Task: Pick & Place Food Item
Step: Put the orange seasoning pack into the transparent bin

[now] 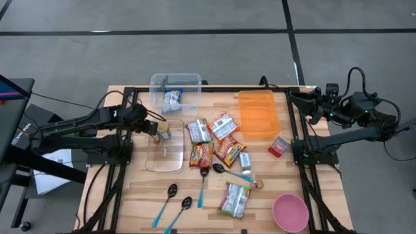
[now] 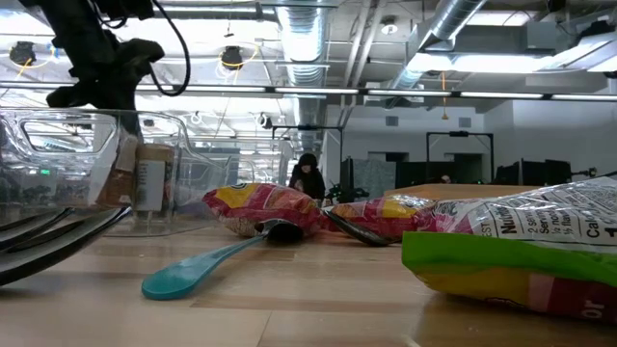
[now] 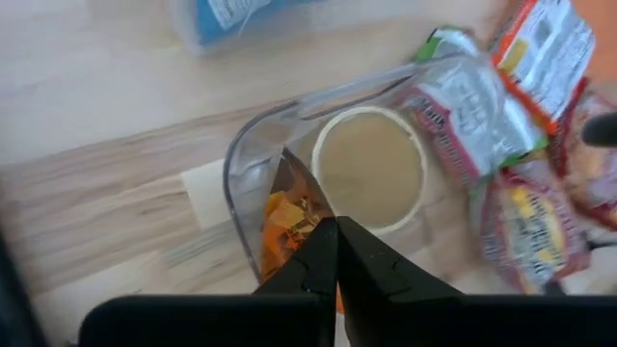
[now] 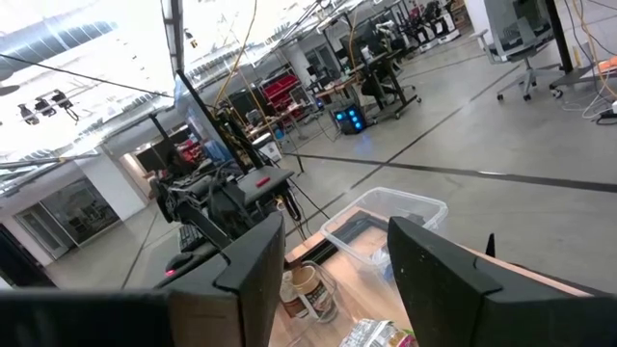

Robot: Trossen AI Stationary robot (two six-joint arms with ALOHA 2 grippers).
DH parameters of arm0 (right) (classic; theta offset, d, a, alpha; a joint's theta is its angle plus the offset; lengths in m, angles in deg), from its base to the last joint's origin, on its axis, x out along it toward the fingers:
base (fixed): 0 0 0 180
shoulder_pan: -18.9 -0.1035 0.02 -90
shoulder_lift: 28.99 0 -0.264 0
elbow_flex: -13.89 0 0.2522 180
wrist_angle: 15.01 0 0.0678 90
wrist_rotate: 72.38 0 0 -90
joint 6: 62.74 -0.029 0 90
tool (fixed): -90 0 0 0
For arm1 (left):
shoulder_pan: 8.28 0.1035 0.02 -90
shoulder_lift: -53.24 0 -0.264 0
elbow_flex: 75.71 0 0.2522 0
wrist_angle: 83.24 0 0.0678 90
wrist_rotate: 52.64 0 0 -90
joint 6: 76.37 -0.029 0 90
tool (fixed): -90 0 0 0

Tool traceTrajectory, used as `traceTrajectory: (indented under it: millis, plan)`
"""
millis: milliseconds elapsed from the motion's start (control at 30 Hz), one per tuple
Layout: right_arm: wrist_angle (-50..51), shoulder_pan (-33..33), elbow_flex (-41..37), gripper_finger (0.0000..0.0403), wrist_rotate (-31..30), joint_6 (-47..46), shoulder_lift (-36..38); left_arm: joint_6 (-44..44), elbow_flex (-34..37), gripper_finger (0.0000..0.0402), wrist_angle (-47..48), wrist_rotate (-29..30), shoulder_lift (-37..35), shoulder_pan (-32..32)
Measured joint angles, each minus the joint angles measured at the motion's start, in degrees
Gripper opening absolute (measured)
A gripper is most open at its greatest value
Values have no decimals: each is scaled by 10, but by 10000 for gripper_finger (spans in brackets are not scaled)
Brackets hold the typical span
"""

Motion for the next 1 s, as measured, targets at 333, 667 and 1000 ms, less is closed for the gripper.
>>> traceTrajectory:
  millis: [333, 667, 1000]
  plan:
    - [1, 0, 0, 180, 0, -1, 0, 12, 0, 0, 31, 35, 14, -24]
    - [1, 0, 0, 180, 0, 1, 0, 15, 0, 0, -10, 70, 16, -24]
    - [0, 0, 0, 180, 0, 1, 0, 16, 0, 0, -4, 62, 17, -26]
